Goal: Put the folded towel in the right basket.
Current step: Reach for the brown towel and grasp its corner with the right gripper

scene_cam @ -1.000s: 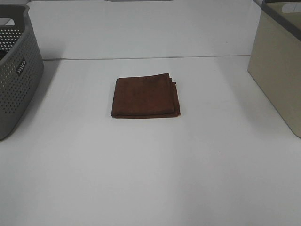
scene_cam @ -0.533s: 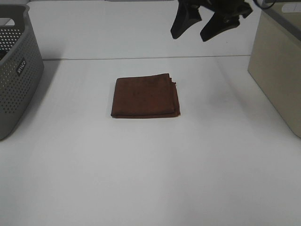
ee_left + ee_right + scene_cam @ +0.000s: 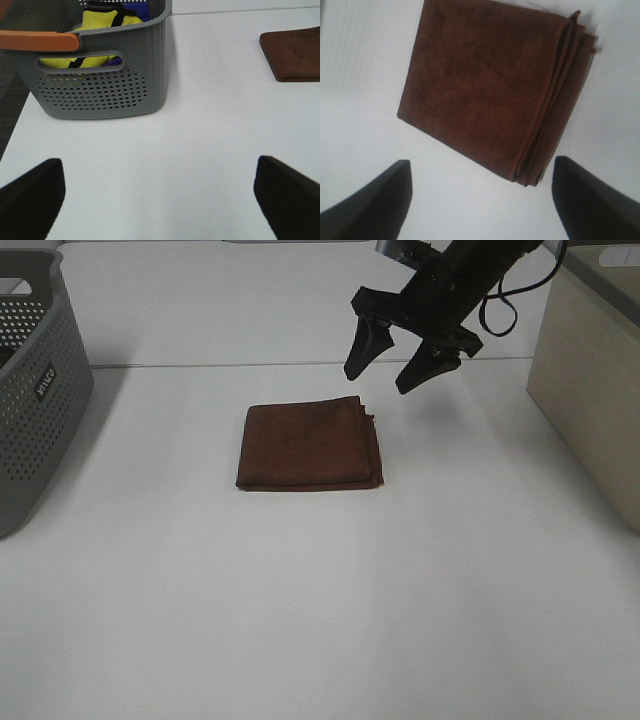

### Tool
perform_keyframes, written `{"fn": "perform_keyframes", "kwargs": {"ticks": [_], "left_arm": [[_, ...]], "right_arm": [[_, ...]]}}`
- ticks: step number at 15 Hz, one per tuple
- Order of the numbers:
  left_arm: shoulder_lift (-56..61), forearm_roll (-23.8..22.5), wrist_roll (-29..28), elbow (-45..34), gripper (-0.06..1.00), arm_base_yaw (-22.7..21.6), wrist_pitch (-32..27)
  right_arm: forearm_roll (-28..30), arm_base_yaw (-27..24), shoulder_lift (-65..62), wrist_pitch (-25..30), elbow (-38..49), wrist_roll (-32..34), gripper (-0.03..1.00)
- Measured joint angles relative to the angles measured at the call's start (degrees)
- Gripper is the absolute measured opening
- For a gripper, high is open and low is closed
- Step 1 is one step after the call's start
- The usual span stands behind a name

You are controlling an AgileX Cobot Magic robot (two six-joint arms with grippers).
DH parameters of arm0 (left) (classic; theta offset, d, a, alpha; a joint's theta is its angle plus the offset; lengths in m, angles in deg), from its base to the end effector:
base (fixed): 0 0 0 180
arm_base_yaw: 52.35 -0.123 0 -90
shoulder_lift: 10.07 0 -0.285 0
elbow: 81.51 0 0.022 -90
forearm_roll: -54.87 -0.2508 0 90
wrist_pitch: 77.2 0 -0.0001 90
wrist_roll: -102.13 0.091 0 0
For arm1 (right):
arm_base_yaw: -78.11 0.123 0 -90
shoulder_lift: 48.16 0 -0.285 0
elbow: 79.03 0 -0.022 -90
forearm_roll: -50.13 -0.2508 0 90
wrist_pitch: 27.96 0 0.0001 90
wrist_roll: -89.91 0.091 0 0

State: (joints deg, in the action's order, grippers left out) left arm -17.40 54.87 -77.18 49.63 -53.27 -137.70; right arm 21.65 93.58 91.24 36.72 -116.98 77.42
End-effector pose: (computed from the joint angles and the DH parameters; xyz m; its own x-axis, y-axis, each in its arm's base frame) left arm -0.0053 -0.0001 0.2762 -0.4493 0.0048 -0.8934 -0.0106 0.9999 0.0108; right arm 0.4620 0.1686 0.2016 -0.9260 -0.2469 -0.2856 -0.3518 0.8388 0.4154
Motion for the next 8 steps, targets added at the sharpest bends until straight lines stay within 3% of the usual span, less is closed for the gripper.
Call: {"fn": "perform_keyframes", "kwargs": {"ticks": [8], "left_arm": [[0.0,0.0,0.0,0.0,0.97,0.0,0.0]], "right_arm": [[-6.65,-5.33,13.29,0.92,-5.61,-2.23,0.73]]}}
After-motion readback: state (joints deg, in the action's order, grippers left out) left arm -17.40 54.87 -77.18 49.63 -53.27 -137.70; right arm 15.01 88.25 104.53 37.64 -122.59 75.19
